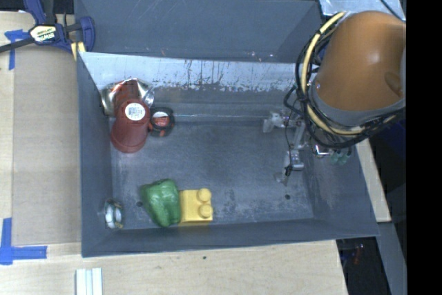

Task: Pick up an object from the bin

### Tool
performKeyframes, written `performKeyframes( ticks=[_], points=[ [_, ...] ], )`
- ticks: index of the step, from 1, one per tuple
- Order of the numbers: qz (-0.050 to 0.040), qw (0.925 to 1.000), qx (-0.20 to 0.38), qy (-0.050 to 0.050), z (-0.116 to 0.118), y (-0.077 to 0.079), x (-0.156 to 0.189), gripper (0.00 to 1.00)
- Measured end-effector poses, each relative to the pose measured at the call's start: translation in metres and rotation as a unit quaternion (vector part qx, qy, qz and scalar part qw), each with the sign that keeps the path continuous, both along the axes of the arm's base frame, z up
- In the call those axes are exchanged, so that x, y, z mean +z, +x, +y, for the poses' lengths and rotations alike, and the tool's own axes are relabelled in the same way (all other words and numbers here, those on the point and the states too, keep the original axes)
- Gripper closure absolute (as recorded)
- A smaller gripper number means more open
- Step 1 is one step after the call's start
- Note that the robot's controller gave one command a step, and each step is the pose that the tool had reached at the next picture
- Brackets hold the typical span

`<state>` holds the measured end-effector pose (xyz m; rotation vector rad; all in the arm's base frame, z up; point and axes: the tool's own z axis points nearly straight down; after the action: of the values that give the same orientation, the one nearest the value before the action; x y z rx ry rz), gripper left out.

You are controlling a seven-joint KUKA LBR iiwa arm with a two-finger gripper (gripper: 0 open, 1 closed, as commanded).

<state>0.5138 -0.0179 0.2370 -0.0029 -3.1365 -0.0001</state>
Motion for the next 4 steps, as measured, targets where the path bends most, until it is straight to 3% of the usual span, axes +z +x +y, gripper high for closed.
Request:
performKeyframes(
  ticks=[1,2,3,4],
  points=[
    [-0.0044,1.0,0.0,0.0,0.0,0.002,0.004,0.0],
    [-0.0071,0.9999,0.014,0.0,0.047,-0.006,-0.08,0.0],
    [-0.0102,0.9951,0.098,-0.001,0.15,-0.004,-0.083,0.0],
    [-0.0006,0.9906,0.137,0.0,0.167,-0.022,-0.125,0.0]
  ],
)
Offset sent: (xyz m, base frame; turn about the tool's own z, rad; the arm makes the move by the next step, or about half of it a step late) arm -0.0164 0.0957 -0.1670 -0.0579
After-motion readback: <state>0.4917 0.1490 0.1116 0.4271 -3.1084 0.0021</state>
